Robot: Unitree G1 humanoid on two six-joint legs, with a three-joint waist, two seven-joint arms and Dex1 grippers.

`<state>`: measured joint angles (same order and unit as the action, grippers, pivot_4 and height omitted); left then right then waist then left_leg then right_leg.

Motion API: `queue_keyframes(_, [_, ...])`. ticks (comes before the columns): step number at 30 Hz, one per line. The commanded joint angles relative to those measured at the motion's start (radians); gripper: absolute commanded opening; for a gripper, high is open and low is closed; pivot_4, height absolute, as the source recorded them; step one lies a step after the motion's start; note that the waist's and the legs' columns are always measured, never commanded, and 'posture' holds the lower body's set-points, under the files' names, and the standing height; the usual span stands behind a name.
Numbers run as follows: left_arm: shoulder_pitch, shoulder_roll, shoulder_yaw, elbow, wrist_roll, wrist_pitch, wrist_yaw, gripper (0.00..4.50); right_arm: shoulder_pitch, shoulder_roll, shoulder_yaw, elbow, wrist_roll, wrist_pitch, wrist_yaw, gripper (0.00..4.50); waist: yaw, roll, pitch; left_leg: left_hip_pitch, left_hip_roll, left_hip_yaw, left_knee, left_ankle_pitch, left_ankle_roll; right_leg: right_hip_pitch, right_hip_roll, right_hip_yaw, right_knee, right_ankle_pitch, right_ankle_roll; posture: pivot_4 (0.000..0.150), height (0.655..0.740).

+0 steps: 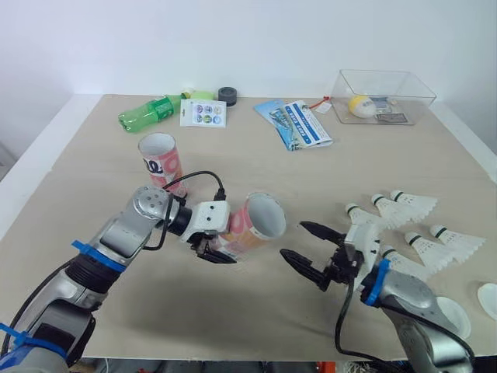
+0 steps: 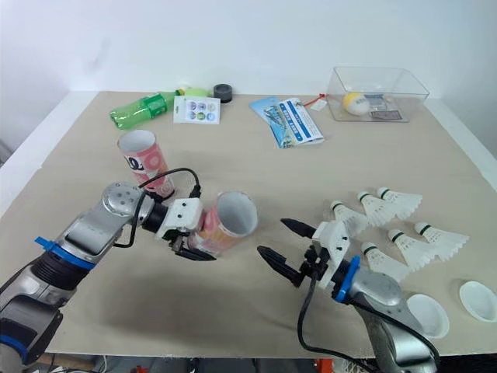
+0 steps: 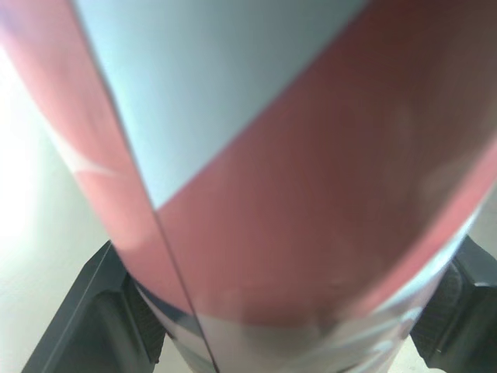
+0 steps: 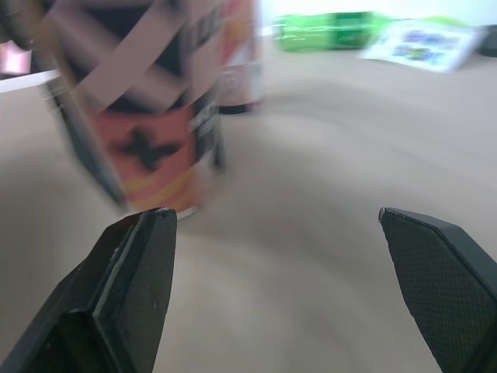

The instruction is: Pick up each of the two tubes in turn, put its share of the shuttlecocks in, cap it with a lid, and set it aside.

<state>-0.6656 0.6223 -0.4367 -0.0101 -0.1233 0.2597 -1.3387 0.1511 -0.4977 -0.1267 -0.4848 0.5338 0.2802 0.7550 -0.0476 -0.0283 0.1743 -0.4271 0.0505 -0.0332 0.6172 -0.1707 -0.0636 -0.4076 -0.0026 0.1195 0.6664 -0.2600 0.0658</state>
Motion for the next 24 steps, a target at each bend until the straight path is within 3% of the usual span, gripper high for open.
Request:
queue_keyframes(1, [-0.012,-0.019,0.006,0.0,0.008,-0.028,0.005,3.42,0.098,-0.047,-0.119,-0.121,0.113,0.037,0.019,4.5,0.0,0.0,0.0,0.0,0.0,0.0,0.0,0.0,0.0,0.0,0.0,0.0,0.0,-0.001,-0.001,0.15,0.74])
queue_keyframes(5, [-0.004,-0.034,0.01,0.005,0.003,-0.035,-0.004,3.42,0.29,-0.103,-0.26,-0.153,0.109,-0.018,0.107,4.5,0.005,-0.001,0.0,-0.001,-0.002,-0.001,0.001,0.0,0.0,0.001,-0.001,0.0,0.0,-0.001,0.0,0.15,0.74])
queue_keyframes(11, [-0.009,-0.062,0.014,0.058,0.019,-0.081,0.012,3.42,0.448,-0.029,-0.409,-0.168,0.024,-0.186,0.083,4.5,0.0,0.0,0.0,0.001,-0.001,0.0,0.002,0.0,0.001,0.001,-0.001,0.0,0.0,0.0,-0.001,0.15,0.74])
queue_keyframes(19, [-0.016,-0.097,0.008,0.1,0.026,-0.12,0.012,3.42,0.653,0.094,-0.482,-0.22,-0.008,-0.268,0.043,4.5,0.001,0.0,0.0,0.001,-0.001,0.001,0.002,0.0,0.001,0.001,-0.002,0.0,0.0,0.0,-0.002,0.15,0.74])
queue_keyframes(24, [-0.032,-0.128,0.009,0.124,0.025,-0.132,0.008,3.42,0.733,0.146,-0.497,-0.204,0.048,-0.243,0.02,4.5,0.006,0.002,-0.001,0.0,-0.001,0.0,0.002,0.0,0.001,0.001,-0.003,-0.001,0.0,-0.002,-0.002,0.15,0.74])
